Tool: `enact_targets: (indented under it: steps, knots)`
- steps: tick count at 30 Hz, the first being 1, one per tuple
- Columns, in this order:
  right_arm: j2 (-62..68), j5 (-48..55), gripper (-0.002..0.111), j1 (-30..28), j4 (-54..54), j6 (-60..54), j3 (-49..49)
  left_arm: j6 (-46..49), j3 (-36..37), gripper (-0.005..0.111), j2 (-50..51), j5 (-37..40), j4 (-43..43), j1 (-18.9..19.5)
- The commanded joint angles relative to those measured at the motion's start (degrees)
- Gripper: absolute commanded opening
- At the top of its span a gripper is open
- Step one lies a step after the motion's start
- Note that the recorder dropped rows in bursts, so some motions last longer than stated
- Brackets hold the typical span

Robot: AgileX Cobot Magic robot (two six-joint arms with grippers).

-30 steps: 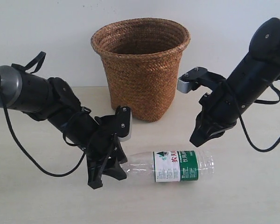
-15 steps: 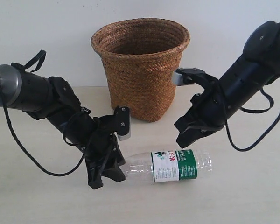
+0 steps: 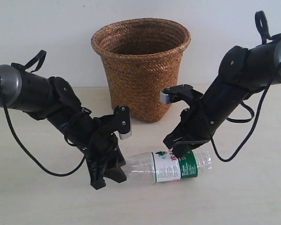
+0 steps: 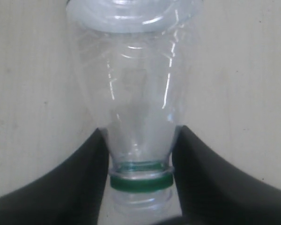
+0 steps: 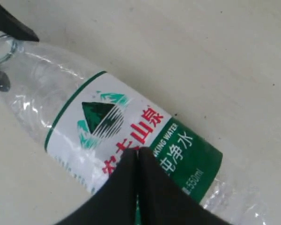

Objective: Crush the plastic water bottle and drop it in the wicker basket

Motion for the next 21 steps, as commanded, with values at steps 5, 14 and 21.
enact_targets:
  steps: [5, 14, 21]
  knots:
    - [7.1, -1.3, 0.000, -0.1, -5.0, 1.3, 0.0, -0.1, 0.0, 0.004, -0.1, 0.8, 1.1, -0.3]
    - [11.1, -2.5, 0.000, -0.1, -9.0, 1.4, -0.1, -1.3, 0.0, 0.004, -0.1, 0.8, 1.1, -0.3]
    - [15.2, 3.0, 0.000, -0.1, -10.6, 4.8, -4.0, -2.4, 0.0, 0.004, -0.1, 0.9, 1.1, -0.3]
